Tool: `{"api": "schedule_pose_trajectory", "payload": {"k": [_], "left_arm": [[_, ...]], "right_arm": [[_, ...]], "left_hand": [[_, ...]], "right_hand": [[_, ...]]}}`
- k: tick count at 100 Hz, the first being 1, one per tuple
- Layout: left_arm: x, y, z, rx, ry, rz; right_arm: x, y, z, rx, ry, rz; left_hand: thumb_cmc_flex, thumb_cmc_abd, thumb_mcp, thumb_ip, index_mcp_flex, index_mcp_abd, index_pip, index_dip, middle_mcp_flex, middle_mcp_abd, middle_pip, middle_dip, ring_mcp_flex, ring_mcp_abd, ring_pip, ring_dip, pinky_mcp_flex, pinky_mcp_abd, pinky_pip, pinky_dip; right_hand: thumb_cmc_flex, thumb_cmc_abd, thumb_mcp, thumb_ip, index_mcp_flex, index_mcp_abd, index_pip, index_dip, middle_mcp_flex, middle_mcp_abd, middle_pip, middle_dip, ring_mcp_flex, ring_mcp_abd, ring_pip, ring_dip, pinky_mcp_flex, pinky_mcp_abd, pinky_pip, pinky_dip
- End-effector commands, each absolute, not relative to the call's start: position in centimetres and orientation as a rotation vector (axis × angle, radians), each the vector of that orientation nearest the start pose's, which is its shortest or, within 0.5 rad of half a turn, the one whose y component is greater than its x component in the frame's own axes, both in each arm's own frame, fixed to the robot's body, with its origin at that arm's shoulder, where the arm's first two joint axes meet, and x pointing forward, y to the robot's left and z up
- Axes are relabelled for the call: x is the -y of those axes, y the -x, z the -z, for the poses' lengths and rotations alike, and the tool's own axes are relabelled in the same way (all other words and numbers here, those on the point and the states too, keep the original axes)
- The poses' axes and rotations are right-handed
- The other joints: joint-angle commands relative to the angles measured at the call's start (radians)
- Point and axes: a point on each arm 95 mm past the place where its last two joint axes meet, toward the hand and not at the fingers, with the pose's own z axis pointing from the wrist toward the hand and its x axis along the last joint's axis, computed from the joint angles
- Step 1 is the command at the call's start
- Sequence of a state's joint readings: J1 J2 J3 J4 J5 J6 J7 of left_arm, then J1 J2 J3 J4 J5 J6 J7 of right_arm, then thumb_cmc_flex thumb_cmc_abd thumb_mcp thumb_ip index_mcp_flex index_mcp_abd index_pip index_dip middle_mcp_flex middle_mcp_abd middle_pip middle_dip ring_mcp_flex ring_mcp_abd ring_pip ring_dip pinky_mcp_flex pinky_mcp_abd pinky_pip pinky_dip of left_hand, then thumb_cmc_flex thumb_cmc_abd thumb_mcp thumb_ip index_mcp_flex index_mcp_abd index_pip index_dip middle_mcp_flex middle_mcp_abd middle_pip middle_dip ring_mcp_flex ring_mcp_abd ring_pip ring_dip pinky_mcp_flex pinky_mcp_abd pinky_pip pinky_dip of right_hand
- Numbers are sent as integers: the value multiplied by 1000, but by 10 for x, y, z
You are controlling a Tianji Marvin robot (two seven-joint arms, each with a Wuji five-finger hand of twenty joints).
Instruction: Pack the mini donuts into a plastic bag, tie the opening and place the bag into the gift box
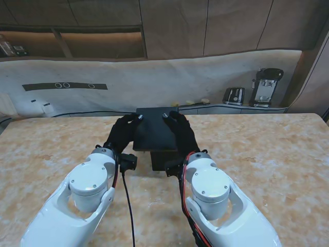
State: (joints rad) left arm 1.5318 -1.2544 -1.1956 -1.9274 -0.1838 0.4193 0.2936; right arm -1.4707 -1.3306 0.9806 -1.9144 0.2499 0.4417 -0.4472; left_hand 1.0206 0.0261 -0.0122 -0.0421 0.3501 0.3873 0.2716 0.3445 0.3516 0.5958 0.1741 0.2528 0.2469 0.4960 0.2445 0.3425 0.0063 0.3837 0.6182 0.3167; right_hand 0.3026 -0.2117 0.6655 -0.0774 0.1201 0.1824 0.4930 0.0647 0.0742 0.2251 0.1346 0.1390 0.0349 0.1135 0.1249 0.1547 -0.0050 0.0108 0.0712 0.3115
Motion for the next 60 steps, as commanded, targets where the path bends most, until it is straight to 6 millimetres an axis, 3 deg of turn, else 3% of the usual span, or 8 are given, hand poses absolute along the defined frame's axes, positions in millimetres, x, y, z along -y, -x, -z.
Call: {"api": "schedule_pose_trajectory", "payload": {"k": [1,60], "left_arm": [[76,-398,213,-358,2316,2126],[92,-424,215,-319,2410,2120]], "right_arm": [[-157,-377,221,358,2261,1959],[-139,-389,217,383,2313,2004]], "left_hand": [[25,38,-5,17,29,-8,10,-1,92,-157,138,44,72,-53,100,27,20,-75,21,14],[28,31,-6,16,41,-24,25,2,97,-161,141,46,79,-56,103,27,25,-77,25,16]], "right_hand": [[8,-15,-21,-20,-29,-1,13,-12,92,-28,128,28,73,-16,101,29,31,-14,89,22],[15,-13,-35,-17,-27,7,20,-18,93,-28,123,25,74,-15,88,22,25,-15,89,26]]}}
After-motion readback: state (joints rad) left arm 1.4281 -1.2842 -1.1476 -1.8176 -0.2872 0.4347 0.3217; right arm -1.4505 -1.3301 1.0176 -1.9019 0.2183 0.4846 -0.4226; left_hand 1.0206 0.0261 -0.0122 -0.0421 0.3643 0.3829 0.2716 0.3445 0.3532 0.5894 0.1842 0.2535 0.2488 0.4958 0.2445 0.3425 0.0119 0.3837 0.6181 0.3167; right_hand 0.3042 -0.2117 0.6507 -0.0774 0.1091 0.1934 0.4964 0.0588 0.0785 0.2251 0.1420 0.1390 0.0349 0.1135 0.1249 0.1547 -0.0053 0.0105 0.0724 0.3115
